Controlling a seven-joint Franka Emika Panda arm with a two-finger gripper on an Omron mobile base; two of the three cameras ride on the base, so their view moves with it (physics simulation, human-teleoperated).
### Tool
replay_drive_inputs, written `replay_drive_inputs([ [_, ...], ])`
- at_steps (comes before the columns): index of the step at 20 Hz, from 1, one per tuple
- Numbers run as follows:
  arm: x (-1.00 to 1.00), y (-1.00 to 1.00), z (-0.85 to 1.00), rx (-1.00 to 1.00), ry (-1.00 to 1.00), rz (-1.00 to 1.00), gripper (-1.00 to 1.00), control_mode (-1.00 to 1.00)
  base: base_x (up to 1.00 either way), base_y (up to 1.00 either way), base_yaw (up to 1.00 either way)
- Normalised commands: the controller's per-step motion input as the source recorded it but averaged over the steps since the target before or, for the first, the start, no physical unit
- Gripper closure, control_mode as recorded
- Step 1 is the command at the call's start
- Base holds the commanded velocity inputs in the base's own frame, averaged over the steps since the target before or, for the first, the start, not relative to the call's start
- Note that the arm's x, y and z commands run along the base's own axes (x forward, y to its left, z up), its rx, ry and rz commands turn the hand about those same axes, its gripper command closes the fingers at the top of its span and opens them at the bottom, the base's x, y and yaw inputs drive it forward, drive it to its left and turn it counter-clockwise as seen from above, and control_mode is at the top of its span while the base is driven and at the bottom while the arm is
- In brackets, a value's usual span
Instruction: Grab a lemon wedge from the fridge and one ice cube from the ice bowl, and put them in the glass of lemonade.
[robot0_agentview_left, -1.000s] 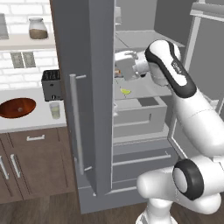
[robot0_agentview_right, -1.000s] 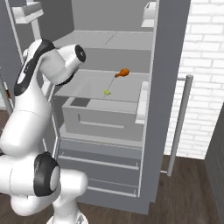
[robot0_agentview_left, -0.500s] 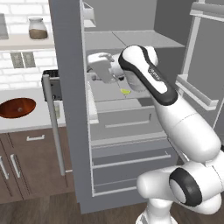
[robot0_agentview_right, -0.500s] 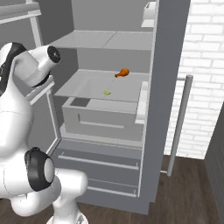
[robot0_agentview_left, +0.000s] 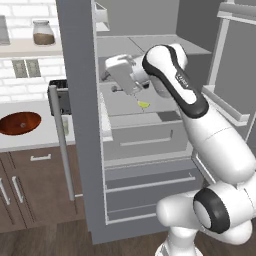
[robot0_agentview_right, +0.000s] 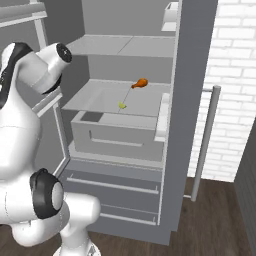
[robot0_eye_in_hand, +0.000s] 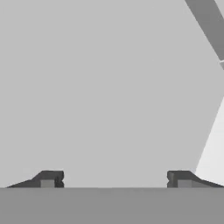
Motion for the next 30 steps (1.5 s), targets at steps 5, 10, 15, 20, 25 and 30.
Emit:
replay_drive_inputs([
  [5, -0.26, -0.78, -0.02, -0.13, -0.01, -0.11, -1.0, -1.0, 0.0, 0.0, 0.0],
  [10, -0.11, -0.55, -0.19, -0.36, -0.02, -0.22, -1.0, -1.0, 0.0, 0.0, 0.0],
  [15, -0.01, -0.28, -0.54, -0.54, 0.0, -0.36, -1.0, -1.0, 0.0, 0.0, 0.0],
  [20, -0.08, -0.55, -0.68, -0.45, 0.0, -0.4, -1.0, -1.0, 0.0, 0.0, 0.0],
  [25, -0.69, -0.82, -0.02, -0.05, -0.02, -0.34, -1.0, -1.0, 0.0, 0.0, 0.0],
  [30, -0.79, -0.63, 0.02, 0.0, -0.02, -0.16, -1.0, -1.0, 0.0, 0.0, 0.0],
])
